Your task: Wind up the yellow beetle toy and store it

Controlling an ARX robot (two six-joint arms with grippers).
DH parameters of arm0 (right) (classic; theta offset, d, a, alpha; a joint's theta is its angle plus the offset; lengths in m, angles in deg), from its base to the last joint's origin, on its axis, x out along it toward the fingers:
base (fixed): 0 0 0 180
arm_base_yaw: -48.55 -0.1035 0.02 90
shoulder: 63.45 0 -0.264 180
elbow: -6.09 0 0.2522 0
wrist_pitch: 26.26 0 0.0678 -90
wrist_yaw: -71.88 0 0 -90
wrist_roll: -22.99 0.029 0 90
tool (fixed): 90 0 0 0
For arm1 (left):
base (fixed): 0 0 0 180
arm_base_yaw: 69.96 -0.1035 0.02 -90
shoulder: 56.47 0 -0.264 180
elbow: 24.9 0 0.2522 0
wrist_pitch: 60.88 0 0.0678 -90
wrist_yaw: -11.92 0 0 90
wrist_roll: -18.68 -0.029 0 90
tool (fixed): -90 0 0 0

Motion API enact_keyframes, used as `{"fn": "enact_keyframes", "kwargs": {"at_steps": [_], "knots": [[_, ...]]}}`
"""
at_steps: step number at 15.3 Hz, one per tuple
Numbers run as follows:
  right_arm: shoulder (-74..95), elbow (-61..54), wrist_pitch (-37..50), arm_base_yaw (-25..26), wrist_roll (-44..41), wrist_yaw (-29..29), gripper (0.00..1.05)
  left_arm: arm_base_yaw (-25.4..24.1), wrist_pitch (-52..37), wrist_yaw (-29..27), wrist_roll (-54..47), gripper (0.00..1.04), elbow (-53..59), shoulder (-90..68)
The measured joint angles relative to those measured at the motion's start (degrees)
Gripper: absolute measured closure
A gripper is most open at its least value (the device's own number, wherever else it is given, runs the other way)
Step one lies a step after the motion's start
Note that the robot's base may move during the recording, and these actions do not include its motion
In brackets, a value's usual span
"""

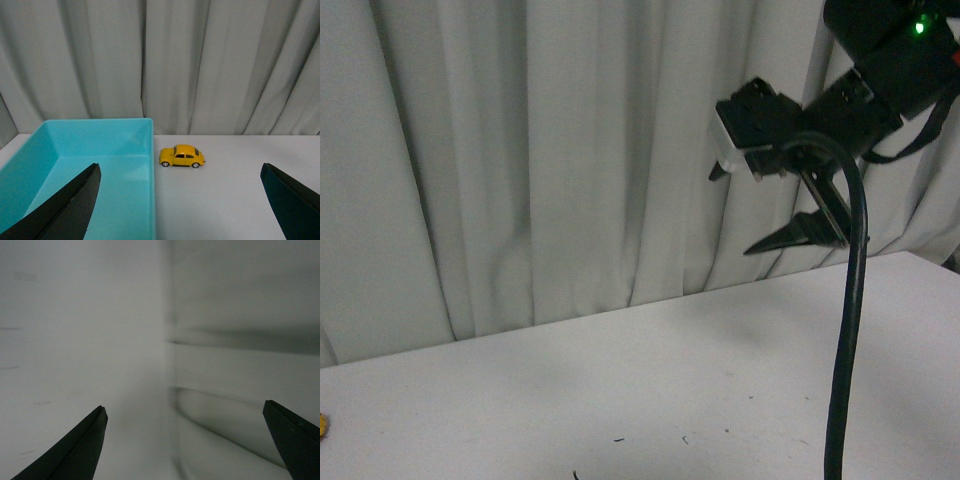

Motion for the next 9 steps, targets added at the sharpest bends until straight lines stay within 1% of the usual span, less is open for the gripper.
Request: {"fn": "enact_keyframes", "kwargs": {"at_steps": [1,2,3,4,5,7,8,9], "knots": [[-7.3,-11.8,25.4,-3.0,13.0,-11.9,0.2,0.0,0.0,0.0,0.0,0.07,0.0,0.0],[-15.9,-25.0,42.2,-6.6,32.9,-20.5,0.33,0.0,0.0,0.0,0.0,0.07,0.0,0.0],[-23.0,-34.1,53.2,-9.0,47.4,-25.1,0.44,0.0,0.0,0.0,0.0,0.07,0.0,0.0],[-31.3,-41.9,60.5,-9.2,63.9,-26.8,0.56,0.0,0.0,0.0,0.0,0.07,0.0,0.0],[-38.6,-48.4,64.1,-8.7,77.7,-27.7,0.69,0.0,0.0,0.0,0.0,0.07,0.0,0.0],[-43.1,-55.2,66.5,-8.4,87.8,-28.2,0.87,0.0,0.0,0.0,0.0,0.07,0.0,0.0],[-43.8,-59.4,66.7,-8.5,91.1,-28.1,0.99,0.0,0.0,0.0,0.0,0.07,0.0,0.0],[-44.3,-61.6,66.8,-8.5,92.2,-28.1,1.03,0.0,0.0,0.0,0.0,0.07,0.0,0.0]]}}
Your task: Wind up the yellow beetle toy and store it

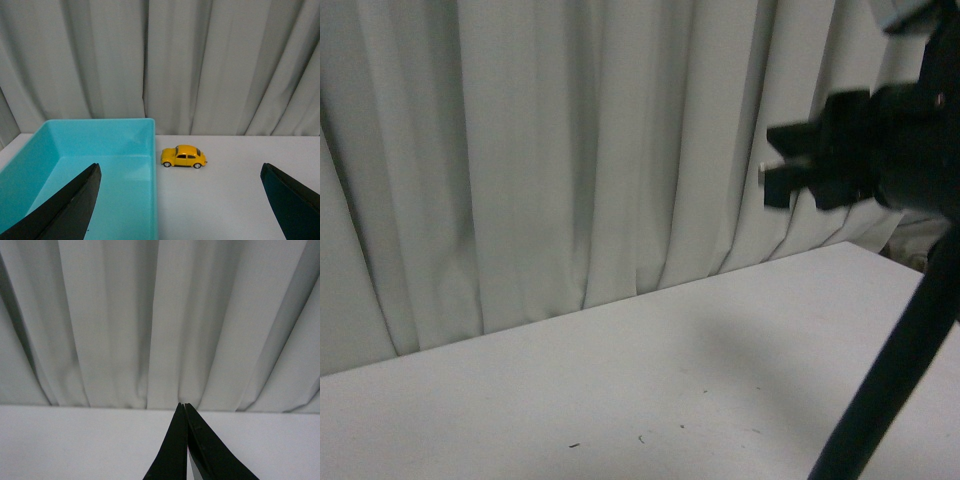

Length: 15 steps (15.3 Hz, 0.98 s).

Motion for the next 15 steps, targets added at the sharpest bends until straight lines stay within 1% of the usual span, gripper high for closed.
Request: {"fn": "enact_keyframes", "kwargs": {"at_steps": [1,4,8,14,15], "knots": [[-2.8,-3.5,0.9,0.0,1.3,0.0,1.03,0.0,0.0,0.0,0.0,0.07,0.0,0.0],[-9.2,-8.7,1.4,0.0,2.3,0.0,1.03,0.0,0.0,0.0,0.0,0.07,0.0,0.0],[-17.7,-14.5,-1.8,0.0,2.4,0.0,1.03,0.0,0.0,0.0,0.0,0.07,0.0,0.0],[-29.0,-18.4,-9.3,0.0,2.4,0.0,1.03,0.0,0.0,0.0,0.0,0.07,0.0,0.0],[-30.3,-19.4,-8.2,0.0,2.5,0.0,1.03,0.0,0.0,0.0,0.0,0.07,0.0,0.0]]}}
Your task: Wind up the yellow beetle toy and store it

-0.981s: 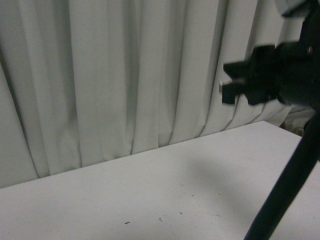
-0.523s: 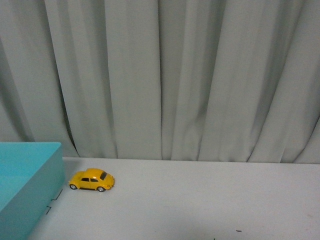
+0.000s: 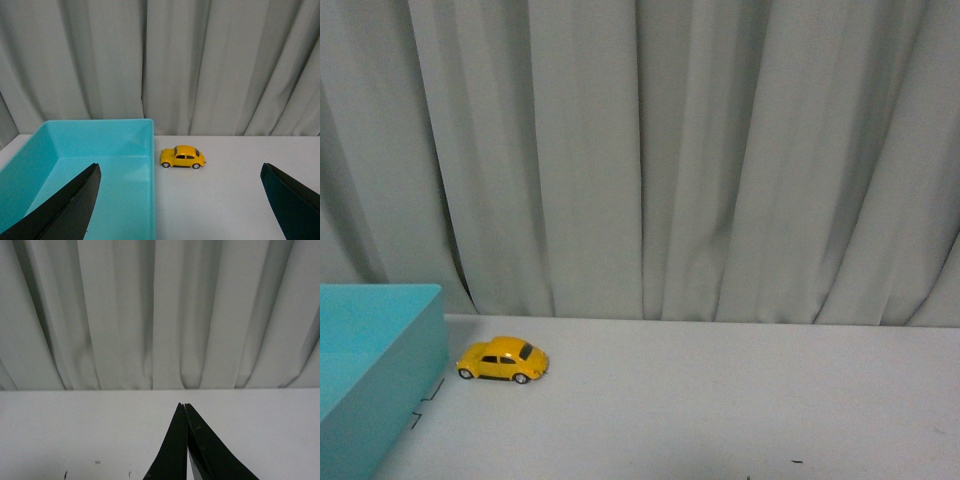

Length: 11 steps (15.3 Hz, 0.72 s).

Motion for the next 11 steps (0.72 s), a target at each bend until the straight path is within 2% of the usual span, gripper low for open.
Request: {"fn": "enact_keyframes", "kwargs": {"at_steps": [11], "knots": [[-16.6,-1.1,-15.8,0.0,0.0,0.0,1.03,0.0,0.0,0.0,0.0,0.07,0.0,0.0]]}}
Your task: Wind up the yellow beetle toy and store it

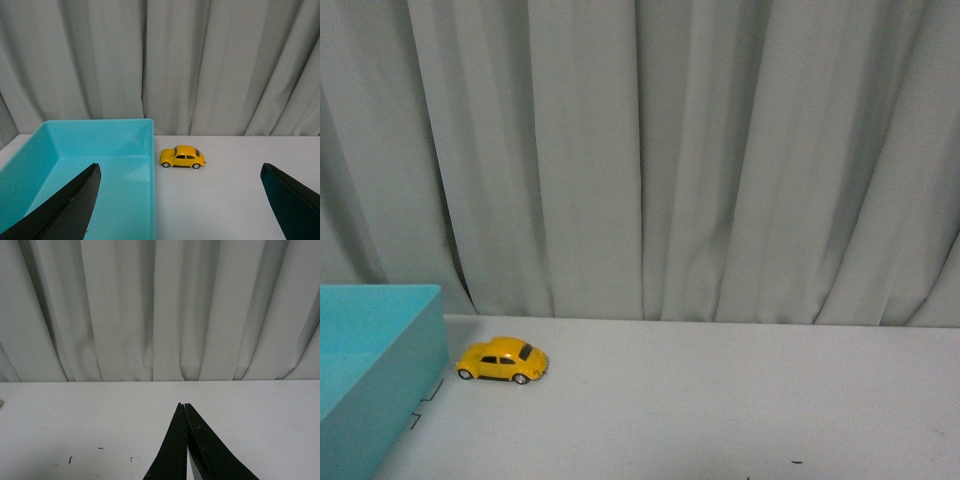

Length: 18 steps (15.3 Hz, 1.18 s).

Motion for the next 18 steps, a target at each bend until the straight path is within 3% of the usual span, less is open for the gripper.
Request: {"fn": "enact_keyframes", "kwargs": {"at_steps": [3,4,8,16,18], "knots": [[-3.0,0.0,-3.5,0.0,0.0,0.0,1.03,0.0,0.0,0.0,0.0,0.07,0.0,0.0],[-8.2,0.0,-11.4,0.0,0.0,0.2,1.03,0.0,0.0,0.0,0.0,0.07,0.0,0.0],[-11.9,0.0,-12.3,0.0,0.0,0.0,1.03,0.0,0.0,0.0,0.0,0.07,0.0,0.0],[-11.9,0.0,-12.4,0.0,0.0,0.0,0.09,0.0,0.0,0.0,0.0,0.07,0.0,0.0],[-11.9,0.0,-12.4,0.0,0.0,0.0,0.07,0.0,0.3,0.1,0.2,0.07,0.0,-0.1]]}}
